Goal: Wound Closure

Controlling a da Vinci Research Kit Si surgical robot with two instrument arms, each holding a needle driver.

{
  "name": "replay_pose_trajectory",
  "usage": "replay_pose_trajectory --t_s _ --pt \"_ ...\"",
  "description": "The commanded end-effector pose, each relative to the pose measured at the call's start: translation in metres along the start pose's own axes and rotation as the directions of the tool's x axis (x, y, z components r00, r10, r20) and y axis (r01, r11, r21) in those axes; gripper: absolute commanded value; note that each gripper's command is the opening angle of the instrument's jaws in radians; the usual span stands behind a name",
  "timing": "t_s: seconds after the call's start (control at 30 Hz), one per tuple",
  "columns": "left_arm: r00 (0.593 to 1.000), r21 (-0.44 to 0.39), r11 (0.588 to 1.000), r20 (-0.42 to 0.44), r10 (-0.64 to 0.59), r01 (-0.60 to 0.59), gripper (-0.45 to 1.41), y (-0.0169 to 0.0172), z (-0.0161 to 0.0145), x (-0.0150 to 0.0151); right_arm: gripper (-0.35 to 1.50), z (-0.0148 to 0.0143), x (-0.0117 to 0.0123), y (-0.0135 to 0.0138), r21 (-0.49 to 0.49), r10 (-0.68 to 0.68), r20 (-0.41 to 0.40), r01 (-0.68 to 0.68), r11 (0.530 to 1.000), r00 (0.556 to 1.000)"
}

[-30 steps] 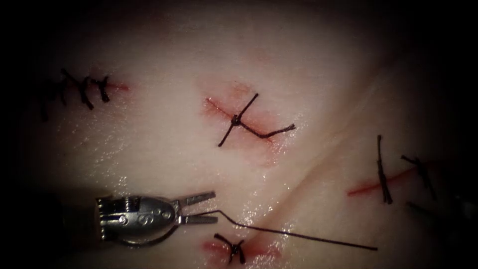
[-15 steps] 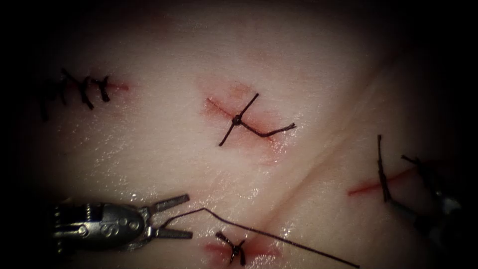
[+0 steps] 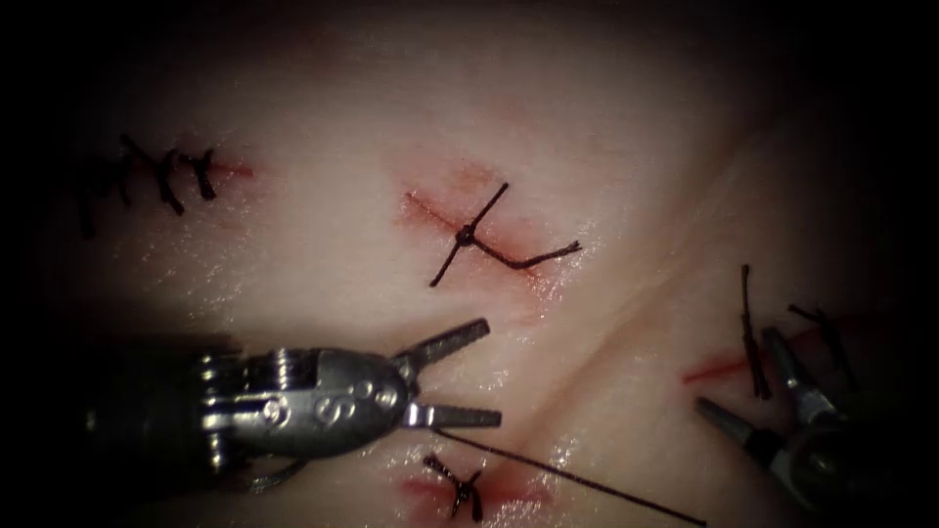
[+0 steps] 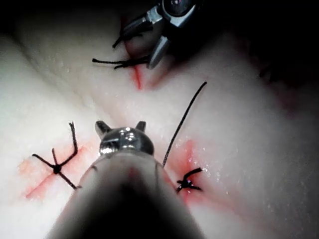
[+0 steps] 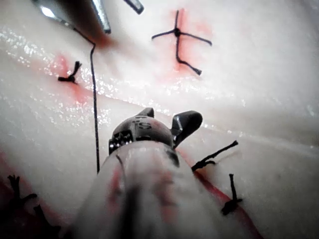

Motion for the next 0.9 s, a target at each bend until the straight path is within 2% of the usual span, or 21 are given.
replay_pose_trajectory --t_s 0.03,0.2,0.5,0.9 --pt "1.000 0.019 1.000 0.014 -0.007 0.007 0.54 -0.0004 0.0016 0.0000 1.30 0.0011 0.0007 -0.0008 0.005 0.002 -0.007 -0.002 1.000 1.000" --pt "0.999 0.070 0.997 0.045 -0.017 0.013 0.51 -0.0020 0.0055 -0.0014 1.28 0.0015 0.0011 -0.0010 0.001 0.006 -0.004 -0.006 1.000 1.000" --pt "0.997 0.124 0.992 0.074 -0.014 0.004 0.47 -0.0021 0.0111 -0.0026 1.25 0.0015 0.0012 -0.0010 0.001 0.007 -0.003 -0.007 1.000 1.000" --pt "0.994 0.157 0.988 0.105 -0.031 0.014 0.42 -0.0033 0.0141 -0.0028 1.25 0.0017 0.0016 -0.0015 -0.004 0.009 -0.001 -0.009 1.000 1.000"
